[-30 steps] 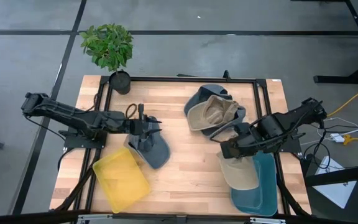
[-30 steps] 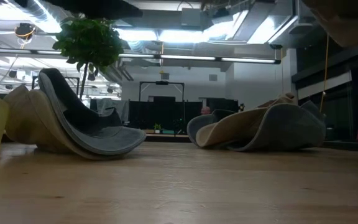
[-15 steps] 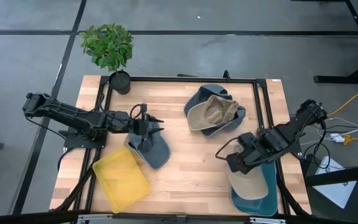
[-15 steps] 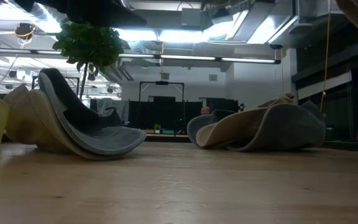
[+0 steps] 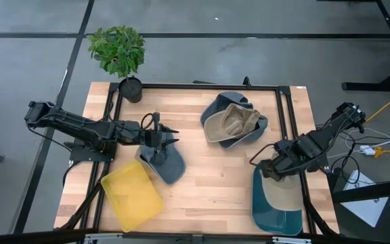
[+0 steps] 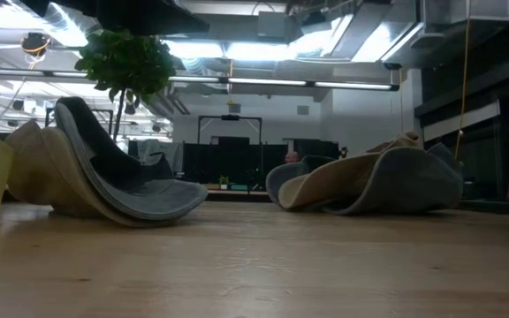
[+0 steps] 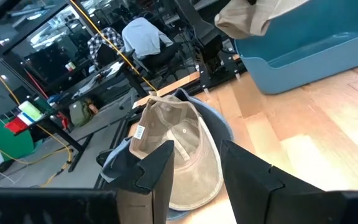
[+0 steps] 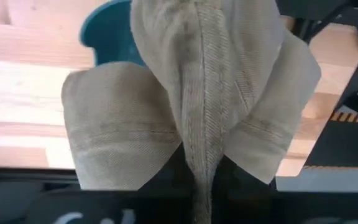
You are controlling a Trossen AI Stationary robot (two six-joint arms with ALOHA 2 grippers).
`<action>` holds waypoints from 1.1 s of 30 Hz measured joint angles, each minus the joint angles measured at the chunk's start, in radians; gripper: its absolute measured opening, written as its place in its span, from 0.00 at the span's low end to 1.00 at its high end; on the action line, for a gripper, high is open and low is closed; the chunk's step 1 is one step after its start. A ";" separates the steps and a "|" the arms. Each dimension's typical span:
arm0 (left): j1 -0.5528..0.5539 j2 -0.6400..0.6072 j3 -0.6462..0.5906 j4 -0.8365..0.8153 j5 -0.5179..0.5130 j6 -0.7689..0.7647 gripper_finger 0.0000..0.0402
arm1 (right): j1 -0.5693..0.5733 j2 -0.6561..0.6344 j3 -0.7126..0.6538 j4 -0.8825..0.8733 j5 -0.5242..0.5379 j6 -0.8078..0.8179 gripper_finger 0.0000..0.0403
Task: Pick & Place hat
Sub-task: Put the middle brown cap into the blue bin, then put the right brown cap into the blue bin
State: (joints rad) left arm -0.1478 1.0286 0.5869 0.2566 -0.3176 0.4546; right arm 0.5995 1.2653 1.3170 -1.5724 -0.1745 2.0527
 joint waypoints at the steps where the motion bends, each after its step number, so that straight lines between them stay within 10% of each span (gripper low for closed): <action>1: 0.000 0.000 0.000 0.000 0.000 0.002 0.32 | 0.000 0.001 -0.004 0.003 -0.007 0.004 0.03; 18: 0.000 0.000 0.000 0.001 0.000 0.004 0.32 | 0.000 0.009 -0.119 0.142 -0.062 0.012 0.12; 33: 0.000 0.000 0.000 -0.005 0.001 0.004 0.31 | 0.000 0.009 -0.132 0.169 -0.051 -0.026 0.49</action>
State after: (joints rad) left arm -0.1476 1.0286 0.5869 0.2512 -0.3168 0.4583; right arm 0.5991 1.2743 1.1854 -1.4036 -0.2254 2.0271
